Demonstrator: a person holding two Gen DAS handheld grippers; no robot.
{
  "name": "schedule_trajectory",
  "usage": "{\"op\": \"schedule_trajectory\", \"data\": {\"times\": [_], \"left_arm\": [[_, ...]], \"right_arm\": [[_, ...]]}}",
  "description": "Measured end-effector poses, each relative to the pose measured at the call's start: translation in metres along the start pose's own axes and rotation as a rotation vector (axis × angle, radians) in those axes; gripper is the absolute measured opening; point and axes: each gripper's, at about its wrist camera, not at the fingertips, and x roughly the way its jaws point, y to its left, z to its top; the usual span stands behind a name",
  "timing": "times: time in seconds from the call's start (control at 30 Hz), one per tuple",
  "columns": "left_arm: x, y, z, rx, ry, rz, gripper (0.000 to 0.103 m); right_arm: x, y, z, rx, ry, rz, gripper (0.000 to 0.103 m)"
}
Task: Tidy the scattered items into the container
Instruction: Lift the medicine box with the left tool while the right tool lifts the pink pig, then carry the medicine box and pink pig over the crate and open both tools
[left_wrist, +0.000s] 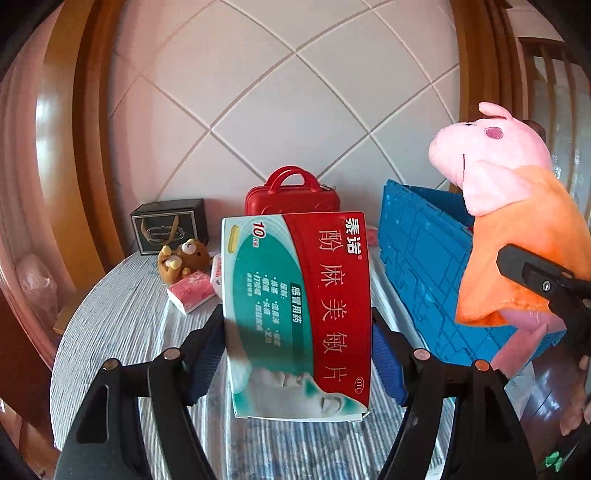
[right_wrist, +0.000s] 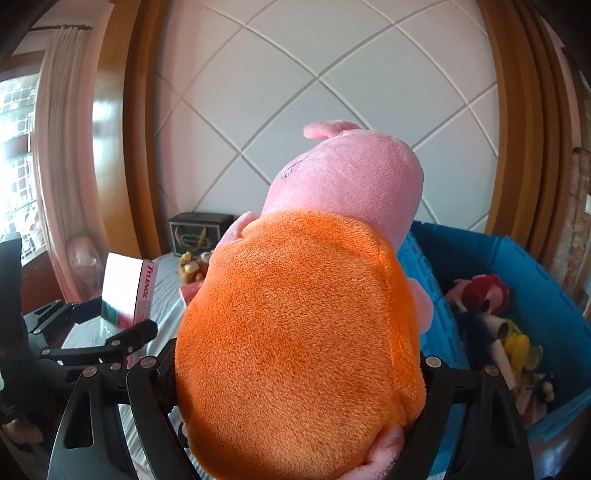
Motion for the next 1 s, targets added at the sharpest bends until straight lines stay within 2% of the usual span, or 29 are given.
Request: {"op": "schedule_trajectory", "data": {"times": [0.13, 0.27, 0.4, 0.5, 0.57, 0.67, 0.73, 0.83, 0.93, 1.0], "left_arm": [[0.006, -0.051, 0.021, 0.034, -0.005, -0.050, 0.071], [0.012, -0.113, 0.047, 0.048, -0.012, -0.112, 0.071], [0.029, -0.195, 0.073, 0.055, 0.003, -0.172, 0.071], [0.046, -0.253, 0.082, 0.085, 0.033, -0.204, 0.072], [0.060, -0.288, 0.080, 0.109, 0.061, -0.195, 0.072], [0.086, -0.332, 0.067, 0.134, 0.150, -0.197, 0.072], [0.100, -0.352, 0.058, 0.152, 0.195, -0.175, 0.072], [0.121, -0.370, 0.048, 0.175, 0.265, -0.135, 0.072], [0.133, -0.379, 0.044, 0.176, 0.320, -0.125, 0.072], [0.129, -0.380, 0.042, 0.181, 0.323, -0.129, 0.072]], "right_arm": [[-0.019, -0.042, 0.011, -0.001, -0.046, -0.069, 0.086], [-0.041, -0.108, 0.022, -0.002, -0.075, -0.134, 0.087], [-0.052, -0.186, 0.020, -0.017, -0.067, -0.197, 0.088], [-0.052, -0.252, 0.009, -0.012, -0.036, -0.229, 0.088], [-0.048, -0.287, -0.003, -0.005, -0.004, -0.246, 0.088], [-0.034, -0.336, -0.023, 0.017, 0.063, -0.248, 0.088], [-0.021, -0.362, -0.036, 0.028, 0.099, -0.244, 0.088], [-0.017, -0.380, -0.051, 0.027, 0.140, -0.231, 0.088], [-0.013, -0.380, -0.066, 0.001, 0.162, -0.216, 0.088], [-0.006, -0.393, -0.070, -0.011, 0.167, -0.210, 0.088]]}}
